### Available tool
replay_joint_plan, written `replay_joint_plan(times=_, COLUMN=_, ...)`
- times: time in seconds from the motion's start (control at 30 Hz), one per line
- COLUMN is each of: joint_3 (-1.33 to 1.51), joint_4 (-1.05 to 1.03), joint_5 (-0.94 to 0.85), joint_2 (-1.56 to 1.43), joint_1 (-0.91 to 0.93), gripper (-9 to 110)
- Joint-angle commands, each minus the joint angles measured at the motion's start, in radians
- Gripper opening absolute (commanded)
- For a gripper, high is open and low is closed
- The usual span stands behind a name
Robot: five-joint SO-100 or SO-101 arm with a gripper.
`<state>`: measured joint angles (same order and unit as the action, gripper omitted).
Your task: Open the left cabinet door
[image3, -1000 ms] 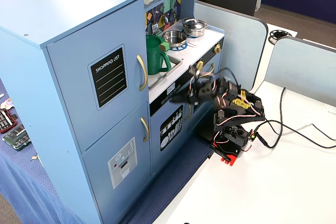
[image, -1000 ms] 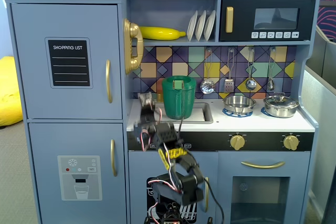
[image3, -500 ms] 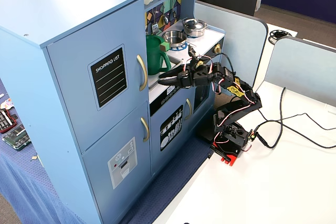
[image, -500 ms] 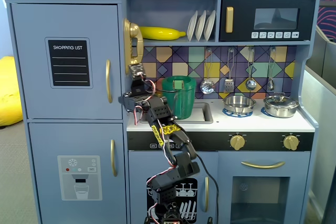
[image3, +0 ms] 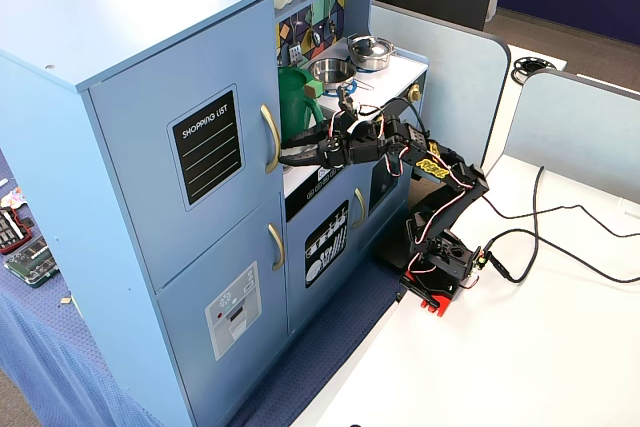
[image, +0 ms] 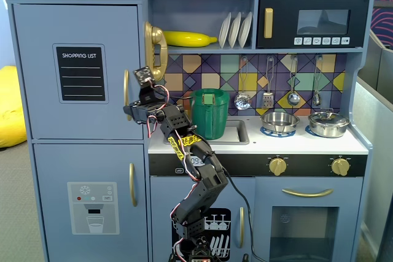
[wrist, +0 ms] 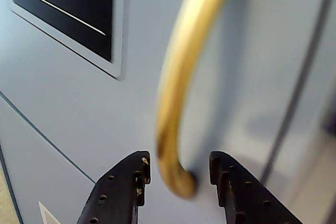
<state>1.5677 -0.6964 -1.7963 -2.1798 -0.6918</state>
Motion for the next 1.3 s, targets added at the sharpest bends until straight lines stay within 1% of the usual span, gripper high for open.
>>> replay_joint_plan(times=0.0, joint_3=-0.072, joint_4=0.115, joint_5=-0.055, joint_2=0.014, joint_1=-0.063, gripper=4)
replay_joint_plan(times=0.17, joint_3=-0.048, joint_4=0.224, joint_5=-0.041, joint_2=0.031, joint_1=-0.127, gripper=5)
replay_joint_plan(times=0.37, joint_3=0.031, joint_4=0.27, joint_5=-0.077, joint_2=0.0, joint_1=-0.219, gripper=4)
replay_joint_plan(times=0.6, joint_3=0.167, joint_4=0.225, joint_5=-0.133, joint_2=-0.141, joint_1=-0.337, gripper=4)
replay_joint_plan(times=0.97, joint_3=0.394, joint_4=0.14, joint_5=-0.192, joint_2=-0.454, joint_1=-0.46, gripper=3)
replay_joint_plan(times=1.1, joint_3=0.453, joint_4=0.1, joint_5=-0.195, joint_2=-0.581, joint_1=-0.456, gripper=2)
replay_joint_plan(times=1.27, joint_3=0.471, joint_4=0.005, joint_5=-0.15, joint_2=-0.701, joint_1=-0.304, gripper=1)
